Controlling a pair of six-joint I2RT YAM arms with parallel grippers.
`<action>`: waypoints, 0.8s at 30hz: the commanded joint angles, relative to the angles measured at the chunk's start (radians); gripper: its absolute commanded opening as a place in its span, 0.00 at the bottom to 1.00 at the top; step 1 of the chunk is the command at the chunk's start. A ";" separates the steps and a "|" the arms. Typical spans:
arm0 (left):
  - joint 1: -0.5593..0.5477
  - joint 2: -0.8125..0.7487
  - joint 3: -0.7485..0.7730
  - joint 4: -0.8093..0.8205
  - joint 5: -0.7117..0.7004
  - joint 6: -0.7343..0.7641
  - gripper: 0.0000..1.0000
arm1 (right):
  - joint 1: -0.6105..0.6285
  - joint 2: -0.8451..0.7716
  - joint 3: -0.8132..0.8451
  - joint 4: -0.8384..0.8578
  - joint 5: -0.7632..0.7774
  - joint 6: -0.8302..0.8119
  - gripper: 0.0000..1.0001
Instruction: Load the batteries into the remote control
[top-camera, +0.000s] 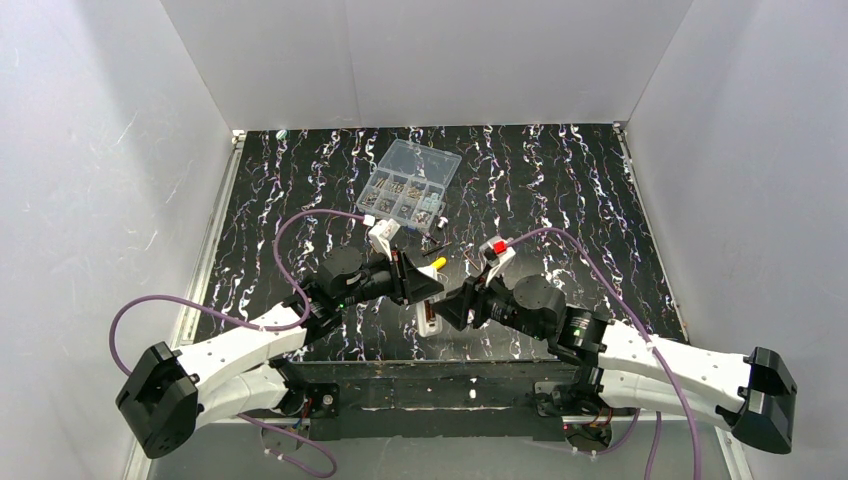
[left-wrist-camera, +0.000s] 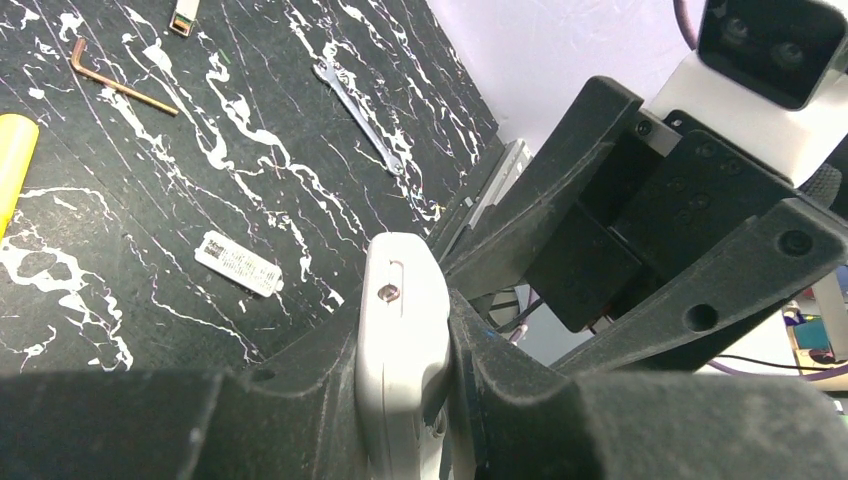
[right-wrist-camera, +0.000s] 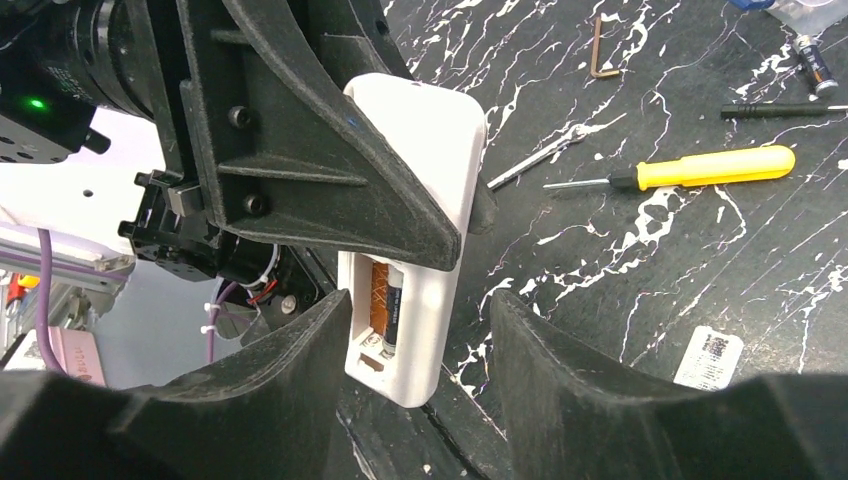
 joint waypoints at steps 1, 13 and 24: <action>0.003 -0.003 0.049 0.056 0.008 -0.014 0.00 | 0.001 0.018 -0.008 0.072 0.000 0.012 0.58; 0.003 0.001 0.046 0.066 0.013 -0.025 0.00 | 0.002 0.067 -0.024 0.096 -0.008 0.010 0.48; 0.003 -0.001 0.041 0.063 0.010 -0.027 0.00 | 0.001 0.093 -0.007 0.073 -0.012 -0.004 0.21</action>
